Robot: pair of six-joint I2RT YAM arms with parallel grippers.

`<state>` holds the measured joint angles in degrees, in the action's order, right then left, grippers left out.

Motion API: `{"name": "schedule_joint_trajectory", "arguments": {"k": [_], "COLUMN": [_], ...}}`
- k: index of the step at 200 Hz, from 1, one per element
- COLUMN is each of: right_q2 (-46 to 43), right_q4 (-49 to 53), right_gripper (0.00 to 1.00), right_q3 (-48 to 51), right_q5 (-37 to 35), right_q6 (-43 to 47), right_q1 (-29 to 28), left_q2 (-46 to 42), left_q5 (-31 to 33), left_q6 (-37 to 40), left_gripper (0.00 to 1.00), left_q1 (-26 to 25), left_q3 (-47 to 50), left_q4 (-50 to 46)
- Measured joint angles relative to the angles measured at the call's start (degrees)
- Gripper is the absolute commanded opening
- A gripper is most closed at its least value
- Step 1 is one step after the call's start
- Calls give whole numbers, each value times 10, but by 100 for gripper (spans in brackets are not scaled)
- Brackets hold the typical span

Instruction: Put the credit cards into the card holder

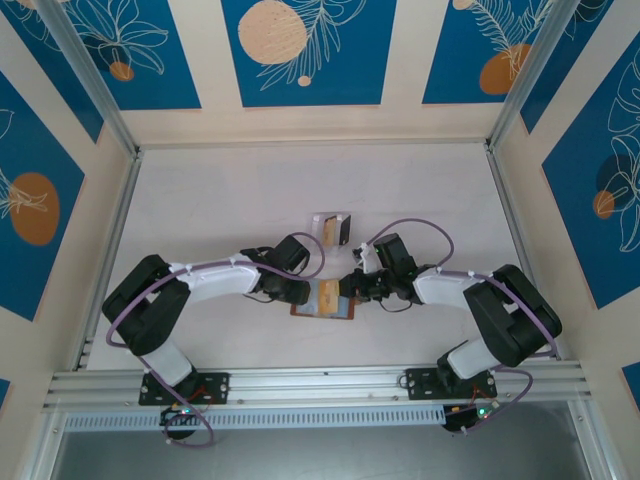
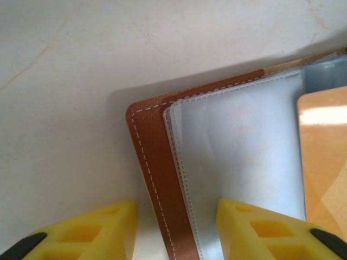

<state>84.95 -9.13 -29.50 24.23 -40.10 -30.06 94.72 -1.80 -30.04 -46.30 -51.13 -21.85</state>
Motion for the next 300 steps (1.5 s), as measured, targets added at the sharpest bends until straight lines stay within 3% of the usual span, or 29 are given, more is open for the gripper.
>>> {"name": "schedule_joint_trajectory", "arguments": {"k": [61,143,190,238,300], "right_q2": [6,24,38,44,45], "right_q4": [-17,-25,-24,-25,-24], "right_gripper": [25,21,13,12,15], "right_q3": [0,-1,-6,-9,-9], "right_q5": [16,17,17,17,17], "right_q6": [-7,-7,-9,-9,-9], "right_q1": [-1,-9,-11,-10,-10], "left_q2": [0,0,-2,-50,-73], "left_q5": [0,0,0,4,-37], "left_q6": [0,0,0,-9,-15], "left_gripper": [43,42,43,44,29], "left_q1": [0,0,0,0,-4], "left_q3": [0,0,1,1,-16], "left_q4": [1,1,1,-36,-35]}}
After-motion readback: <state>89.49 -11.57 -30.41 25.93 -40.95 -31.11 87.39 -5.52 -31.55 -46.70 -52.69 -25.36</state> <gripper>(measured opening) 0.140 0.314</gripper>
